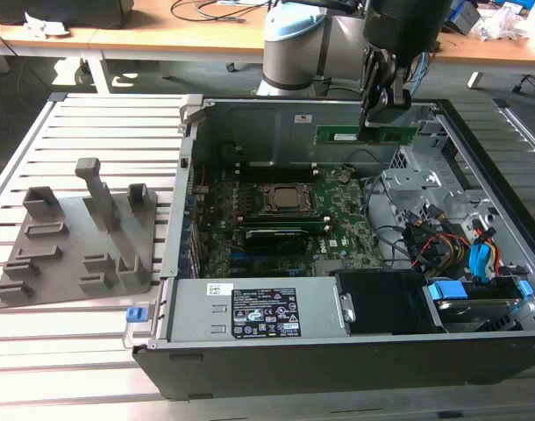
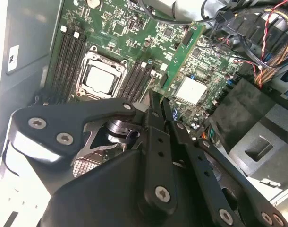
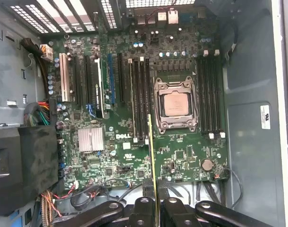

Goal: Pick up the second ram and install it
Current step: 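Pick up the second ram and move it above second insertion slot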

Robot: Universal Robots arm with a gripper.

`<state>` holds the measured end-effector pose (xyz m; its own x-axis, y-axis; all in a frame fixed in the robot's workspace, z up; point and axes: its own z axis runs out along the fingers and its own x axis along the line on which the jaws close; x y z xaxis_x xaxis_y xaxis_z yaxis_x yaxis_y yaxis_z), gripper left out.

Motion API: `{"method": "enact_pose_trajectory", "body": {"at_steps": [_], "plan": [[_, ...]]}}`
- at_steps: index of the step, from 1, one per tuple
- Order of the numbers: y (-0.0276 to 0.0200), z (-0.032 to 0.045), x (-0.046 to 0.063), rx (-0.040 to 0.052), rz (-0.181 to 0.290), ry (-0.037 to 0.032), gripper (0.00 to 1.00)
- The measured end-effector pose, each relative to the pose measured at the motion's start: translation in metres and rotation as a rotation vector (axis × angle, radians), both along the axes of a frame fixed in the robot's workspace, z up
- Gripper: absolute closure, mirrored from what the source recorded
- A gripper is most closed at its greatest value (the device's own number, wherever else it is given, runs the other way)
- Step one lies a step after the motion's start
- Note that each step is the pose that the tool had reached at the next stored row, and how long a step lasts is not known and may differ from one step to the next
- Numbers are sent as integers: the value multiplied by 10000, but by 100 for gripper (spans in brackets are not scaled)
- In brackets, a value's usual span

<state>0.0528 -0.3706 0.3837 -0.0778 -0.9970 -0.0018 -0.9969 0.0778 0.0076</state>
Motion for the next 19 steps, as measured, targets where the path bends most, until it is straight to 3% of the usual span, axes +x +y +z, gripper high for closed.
{"method": "enact_pose_trajectory", "body": {"at_steps": [11, 14, 18, 19], "plan": [[41, -174, -64, 1, 1, 0, 86], [41, -197, -170, -1, -1, 0, 86], [41, -244, -481, -2, -1, 1, 86], [40, -260, -508, 0, 0, 0, 86]]}}
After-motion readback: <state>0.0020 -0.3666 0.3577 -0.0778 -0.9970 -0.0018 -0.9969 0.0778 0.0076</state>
